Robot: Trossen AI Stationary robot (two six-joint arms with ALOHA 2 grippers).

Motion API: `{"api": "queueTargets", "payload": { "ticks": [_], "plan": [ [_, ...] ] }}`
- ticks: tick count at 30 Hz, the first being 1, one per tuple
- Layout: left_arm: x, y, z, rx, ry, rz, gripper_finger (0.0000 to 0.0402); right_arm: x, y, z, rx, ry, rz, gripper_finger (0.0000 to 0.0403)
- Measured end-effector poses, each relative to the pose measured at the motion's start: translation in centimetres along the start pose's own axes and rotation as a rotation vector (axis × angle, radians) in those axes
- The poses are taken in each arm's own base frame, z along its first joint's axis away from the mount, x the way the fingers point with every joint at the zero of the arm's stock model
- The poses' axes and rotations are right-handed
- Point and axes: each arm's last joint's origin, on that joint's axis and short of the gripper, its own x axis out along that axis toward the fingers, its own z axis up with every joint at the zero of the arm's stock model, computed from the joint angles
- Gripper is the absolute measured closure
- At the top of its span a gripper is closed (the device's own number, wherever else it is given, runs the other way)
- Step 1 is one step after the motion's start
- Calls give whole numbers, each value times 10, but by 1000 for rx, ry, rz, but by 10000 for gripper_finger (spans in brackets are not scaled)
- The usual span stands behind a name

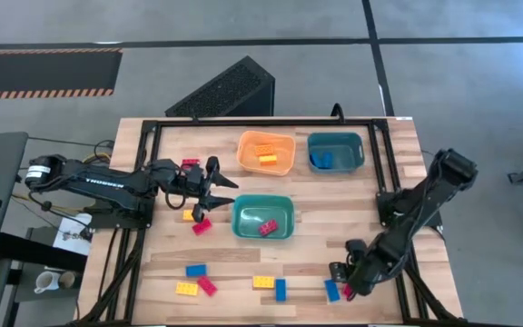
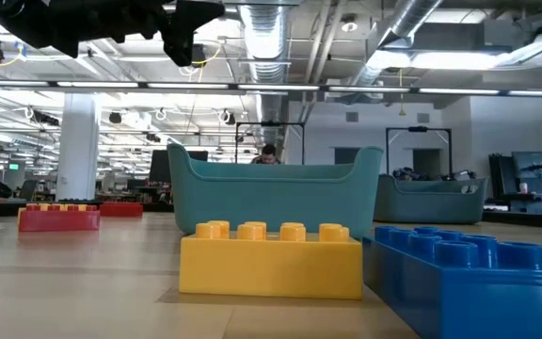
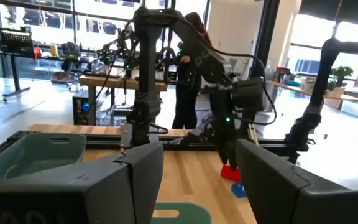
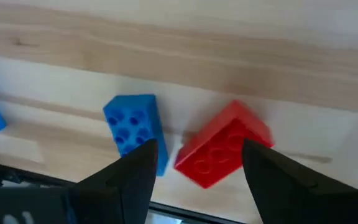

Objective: Sort & place blocks by color
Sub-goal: Put the red game piece into the green bin

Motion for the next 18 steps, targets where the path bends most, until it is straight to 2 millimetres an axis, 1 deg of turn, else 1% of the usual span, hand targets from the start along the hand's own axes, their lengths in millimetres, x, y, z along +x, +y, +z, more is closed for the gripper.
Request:
{"api": "queueTargets", "payload": {
  "ticks": [4,7,10,14,18],
  "plan": [
    [0,0,0,0,-2,0,214,1,6,-6,0,-1,-2,148],
    [0,0,0,0,-1,-1,214,-5,8,-9,-1,0,4,148],
    [0,0,0,0,-1,-5,214,-22,7,-8,-3,-53,-29,148],
    [0,0,0,-8,1,-6,214,-53,3,-8,-13,-114,-76,148],
    [0,0,0,-13,5,-5,214,-82,-2,-3,1,-137,-135,148]
  ]
}}
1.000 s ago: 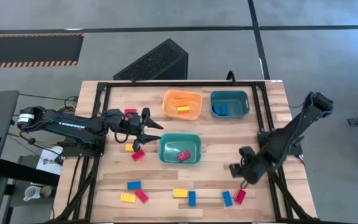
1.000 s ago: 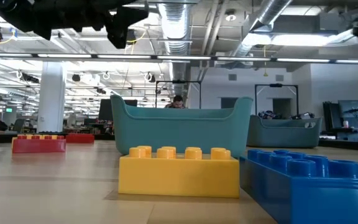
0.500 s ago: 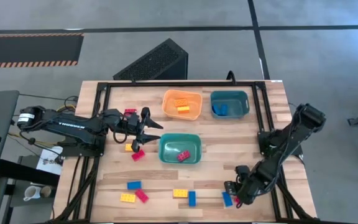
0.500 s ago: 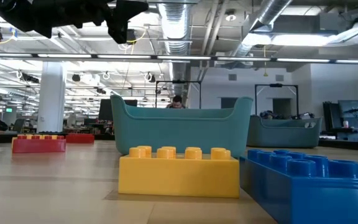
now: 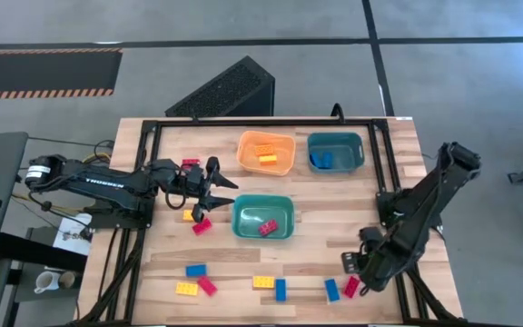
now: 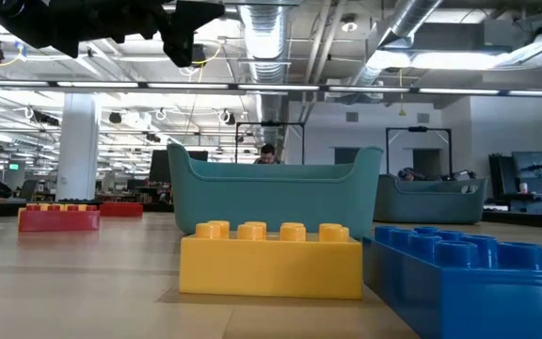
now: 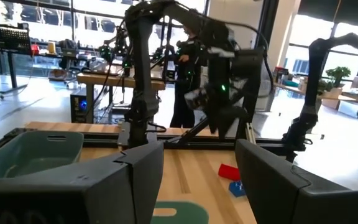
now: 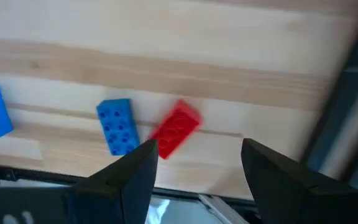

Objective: Sort & place blocks by color
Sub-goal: Put the red game piece into the green bin

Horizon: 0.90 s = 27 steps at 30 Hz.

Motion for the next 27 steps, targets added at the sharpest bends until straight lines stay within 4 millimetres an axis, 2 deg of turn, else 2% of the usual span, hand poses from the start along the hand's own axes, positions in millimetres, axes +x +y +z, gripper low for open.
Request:
{"api": "queueTargets", "payload": {
  "ticks": [2,5,8,12,19,23,27],
  "plan": [
    [0,0,0,-1,4,0,214,-12,-4,6,22,18,-62,148],
    [0,0,-1,-5,5,1,214,-18,-10,13,60,54,-162,148],
    [0,0,-1,-6,12,1,214,-16,-7,13,59,74,-116,148],
    [0,0,-2,-10,21,2,214,4,5,4,46,115,-54,148],
    [1,-6,-3,-11,21,-26,214,61,17,-10,26,129,-8,148],
    [2,-10,-2,-9,10,-44,214,80,24,-15,24,127,24,148],
    [2,-12,-2,-9,6,-57,214,87,27,-18,20,133,32,148]
  ]
}}
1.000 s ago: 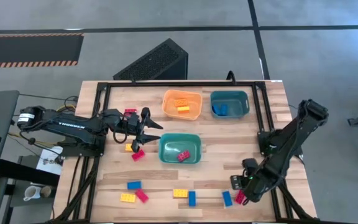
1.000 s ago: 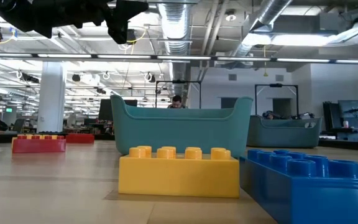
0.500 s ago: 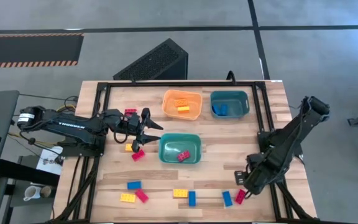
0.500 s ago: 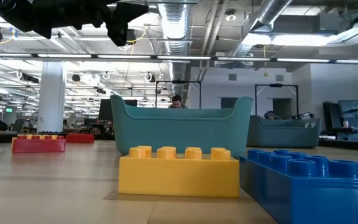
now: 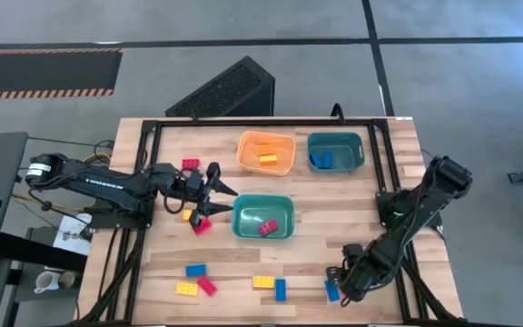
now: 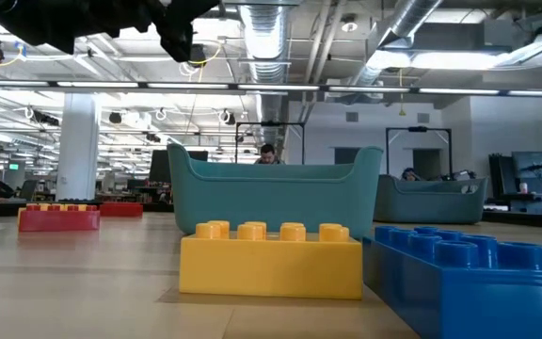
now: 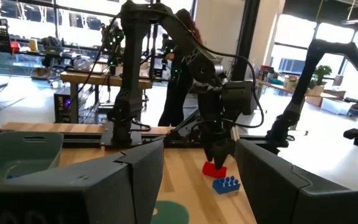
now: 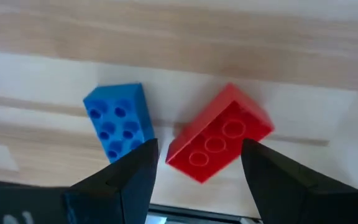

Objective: Sort & place blocks by color
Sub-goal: Put the red game piece into the green bin

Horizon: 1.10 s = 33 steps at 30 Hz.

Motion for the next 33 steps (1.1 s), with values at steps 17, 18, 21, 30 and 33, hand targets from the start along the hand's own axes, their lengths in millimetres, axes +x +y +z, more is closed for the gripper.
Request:
{"api": "queueTargets", "payload": {
  "ticks": [17,18,21,30,33],
  "plan": [
    [1,-4,0,-11,-1,-13,214,-1,-1,8,-10,-84,2,148],
    [1,-4,0,-11,-1,-13,214,-1,0,9,-15,-101,5,148],
    [1,-4,0,-11,-1,-12,214,-2,0,15,-49,-148,1,148],
    [1,-4,0,-11,-2,-6,214,-35,-13,19,-48,-162,34,148],
    [1,-4,0,-11,-3,-1,214,-42,-14,13,-74,-160,139,148]
  ]
}}
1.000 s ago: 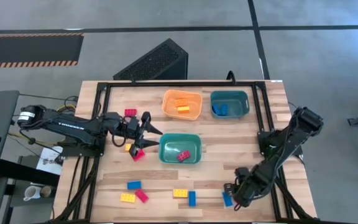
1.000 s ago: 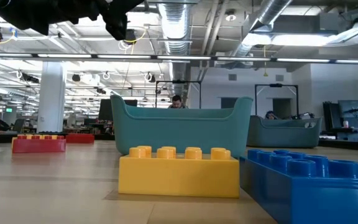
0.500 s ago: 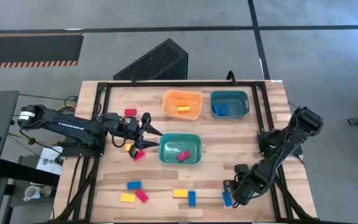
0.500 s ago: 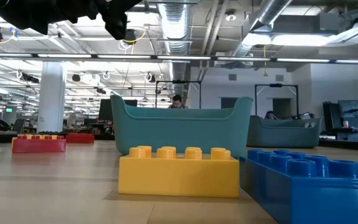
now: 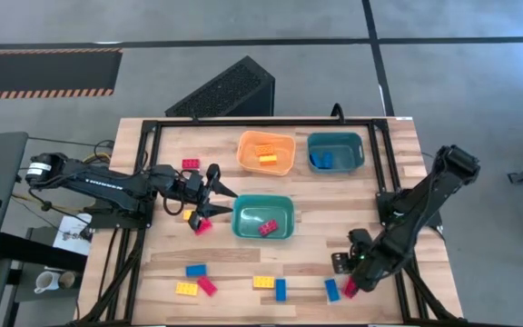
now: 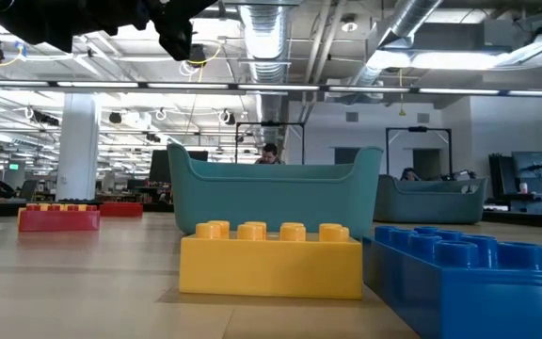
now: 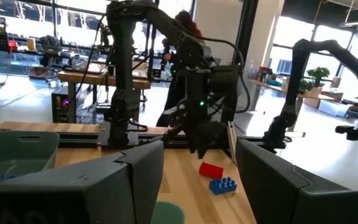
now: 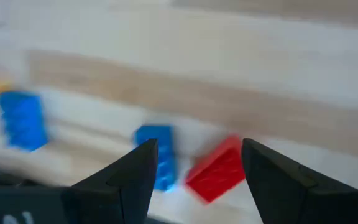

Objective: Sort & place blocks by color
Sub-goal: Put the red game piece into the green bin

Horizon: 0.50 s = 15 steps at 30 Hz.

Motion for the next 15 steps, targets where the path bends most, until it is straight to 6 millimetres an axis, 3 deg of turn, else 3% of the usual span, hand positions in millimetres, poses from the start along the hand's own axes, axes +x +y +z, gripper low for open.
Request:
{"api": "queueTargets", "payload": {
  "ticks": [4,8,15],
  "plan": [
    [0,0,0,1,-1,16,214,2,1,-15,81,78,57,151],
    [0,1,0,1,2,18,214,16,-6,-29,111,144,-51,167],
    [0,1,-1,1,5,18,214,48,1,-36,133,101,-162,214]
  ]
}}
